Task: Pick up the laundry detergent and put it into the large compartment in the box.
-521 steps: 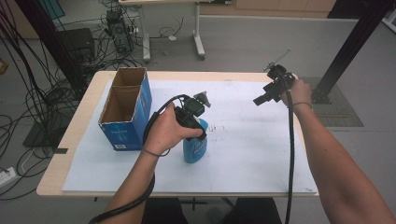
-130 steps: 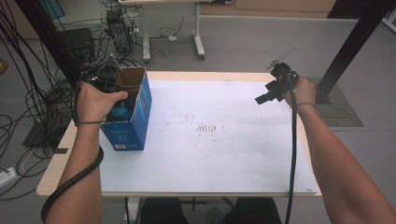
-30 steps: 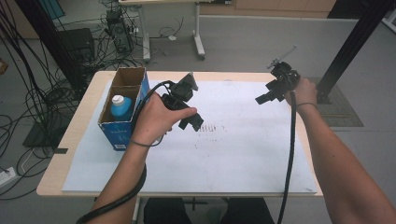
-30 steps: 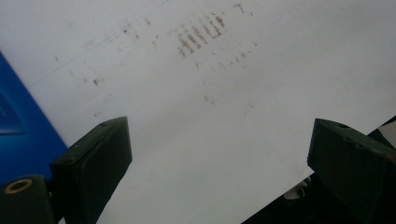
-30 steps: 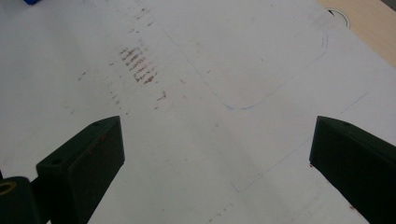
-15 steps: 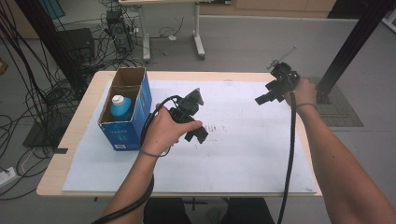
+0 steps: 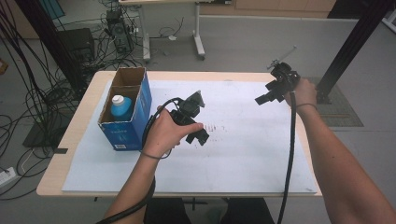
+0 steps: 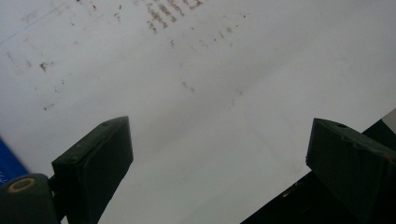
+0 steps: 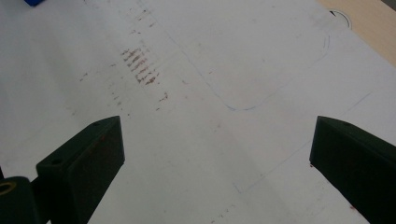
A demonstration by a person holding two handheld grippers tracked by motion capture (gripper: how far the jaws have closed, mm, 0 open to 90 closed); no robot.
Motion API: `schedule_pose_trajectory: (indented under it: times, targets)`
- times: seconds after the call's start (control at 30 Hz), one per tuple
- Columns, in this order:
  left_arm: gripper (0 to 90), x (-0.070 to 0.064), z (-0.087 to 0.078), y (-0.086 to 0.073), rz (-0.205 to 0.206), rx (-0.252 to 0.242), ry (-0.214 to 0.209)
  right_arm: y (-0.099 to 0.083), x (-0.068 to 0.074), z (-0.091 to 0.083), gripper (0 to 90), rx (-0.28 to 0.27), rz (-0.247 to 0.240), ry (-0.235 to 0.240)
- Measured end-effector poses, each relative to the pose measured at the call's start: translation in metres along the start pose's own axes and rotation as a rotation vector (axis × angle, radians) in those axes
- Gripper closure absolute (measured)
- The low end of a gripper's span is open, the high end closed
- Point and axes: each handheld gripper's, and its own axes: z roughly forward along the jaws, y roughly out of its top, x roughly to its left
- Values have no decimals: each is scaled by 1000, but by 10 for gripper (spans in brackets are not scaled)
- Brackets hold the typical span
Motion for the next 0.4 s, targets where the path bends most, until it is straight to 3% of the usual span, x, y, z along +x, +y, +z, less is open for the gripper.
schedule_pose_trajectory:
  times: [0.4]
  targets:
    - [77,-3,0,1,5,-7,-8,0,3,-3,30,10,-5,-8]
